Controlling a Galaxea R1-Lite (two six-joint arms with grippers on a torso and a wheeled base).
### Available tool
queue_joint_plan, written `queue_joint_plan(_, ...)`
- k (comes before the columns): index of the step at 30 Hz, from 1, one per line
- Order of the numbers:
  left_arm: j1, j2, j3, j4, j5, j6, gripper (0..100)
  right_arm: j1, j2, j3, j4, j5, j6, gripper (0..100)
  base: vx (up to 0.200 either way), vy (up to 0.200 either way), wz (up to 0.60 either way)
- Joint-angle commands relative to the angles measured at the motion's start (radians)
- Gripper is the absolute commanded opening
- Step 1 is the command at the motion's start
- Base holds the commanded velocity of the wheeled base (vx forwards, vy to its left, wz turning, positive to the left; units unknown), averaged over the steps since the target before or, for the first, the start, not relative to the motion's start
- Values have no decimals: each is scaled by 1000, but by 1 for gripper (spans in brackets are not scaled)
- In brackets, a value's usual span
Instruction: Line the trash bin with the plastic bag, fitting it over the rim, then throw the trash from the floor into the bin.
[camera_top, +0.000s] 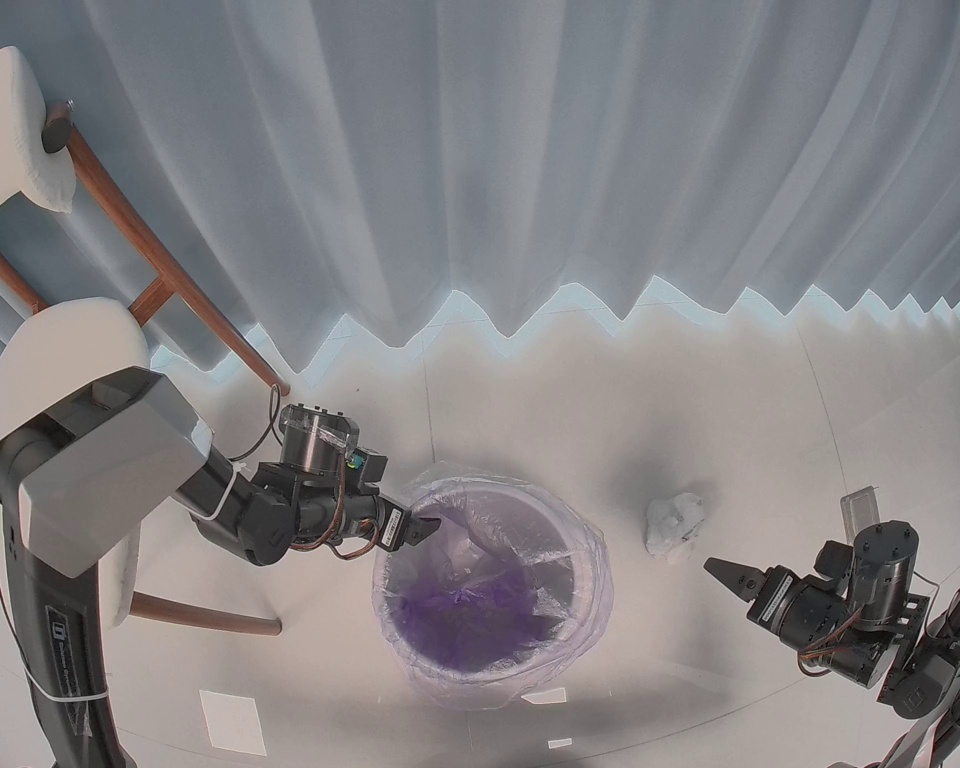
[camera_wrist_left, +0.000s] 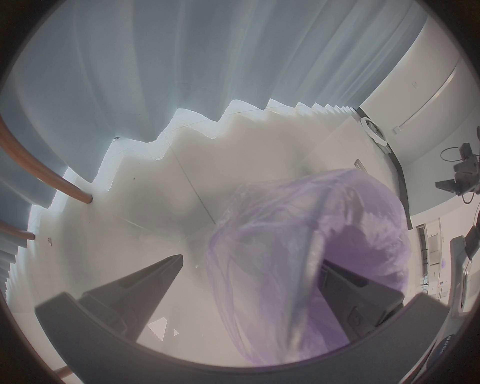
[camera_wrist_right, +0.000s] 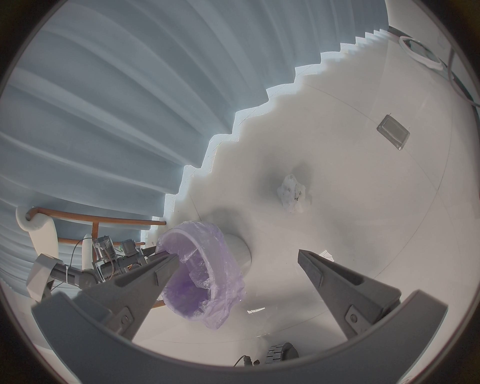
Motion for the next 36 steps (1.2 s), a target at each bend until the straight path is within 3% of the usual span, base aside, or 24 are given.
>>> queue_joint_plan(1,-5,-98,64,-5,0,-7,100,0,0,18,-1,-1,-4,100,0,0,0)
queue_joint_plan(5,-3,-155,103,-5,0,-7,100,0,0,18,-1,-1,-5,100,0,0,0)
queue_joint_plan(9,-8,-368,215,-7,-13,-46,100,0,0,18,-1,-32,-7,100,0,0,0)
queue_joint_plan(12,-40,-496,310,-53,-46,-188,100,0,0,18,0,-41,10,100,0,0,0)
queue_joint_plan(14,-57,-589,417,-115,-82,-343,100,-1,2,18,0,-41,28,100,-200,0,0)
queue_joint_plan(17,-89,-692,586,-201,-65,-494,100,-1,3,18,0,-38,25,100,-200,0,0)
queue_joint_plan(22,-94,-827,776,-280,-42,-512,100,-13,54,-13,-8,51,-11,100,-200,0,0)
queue_joint_plan(24,-51,-878,842,-284,-42,-514,100,-30,118,-76,-12,99,-64,100,-200,0,0)
queue_joint_plan(27,20,-908,885,-286,-57,-512,100,-29,213,-160,-14,120,-94,100,-200,0,0)
queue_joint_plan(36,104,-959,940,-286,-60,-512,100,-9,402,-347,-74,131,-134,100,-200,0,0)
